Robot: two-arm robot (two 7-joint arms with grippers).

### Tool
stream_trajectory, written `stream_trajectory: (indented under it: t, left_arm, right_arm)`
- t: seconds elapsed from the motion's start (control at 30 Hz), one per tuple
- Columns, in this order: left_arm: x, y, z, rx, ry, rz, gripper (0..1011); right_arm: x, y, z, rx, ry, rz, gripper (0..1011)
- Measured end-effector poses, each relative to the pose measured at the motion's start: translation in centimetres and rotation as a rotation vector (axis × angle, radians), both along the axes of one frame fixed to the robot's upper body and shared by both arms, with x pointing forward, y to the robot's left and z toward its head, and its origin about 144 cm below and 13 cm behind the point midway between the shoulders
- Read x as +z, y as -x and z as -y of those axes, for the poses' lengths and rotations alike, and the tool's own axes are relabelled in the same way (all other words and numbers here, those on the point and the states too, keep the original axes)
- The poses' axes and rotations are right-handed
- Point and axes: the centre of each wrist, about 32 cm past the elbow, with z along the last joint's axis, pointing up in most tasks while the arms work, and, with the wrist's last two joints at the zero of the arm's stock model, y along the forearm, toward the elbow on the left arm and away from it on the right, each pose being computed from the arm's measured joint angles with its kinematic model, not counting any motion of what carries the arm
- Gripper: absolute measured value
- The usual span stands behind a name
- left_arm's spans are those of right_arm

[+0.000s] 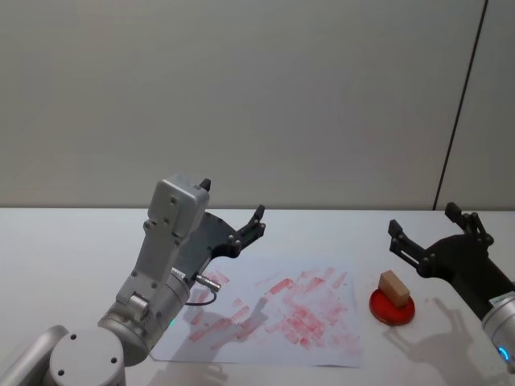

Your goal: Use the one hand to pick up the stamp and affix it onto the A4 paper.

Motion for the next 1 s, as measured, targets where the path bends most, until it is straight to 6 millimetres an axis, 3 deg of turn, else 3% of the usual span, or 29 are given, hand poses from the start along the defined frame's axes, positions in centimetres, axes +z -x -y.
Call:
stream_trajectory:
  t: [0.37,1.0]
  left_arm:
    - [0.0,0.0,0.0,0.0,0.0,0.0,1002]
    - [0.0,0.0,0.0,0.0,0.0,0.0,1002]
  right_arm:
    - [-0.6,-0.3,0.3,0.022,0.018,-0.047,1001]
    - [-3.5,-2.4,0.8,0.072,0.095,-0.198,1001]
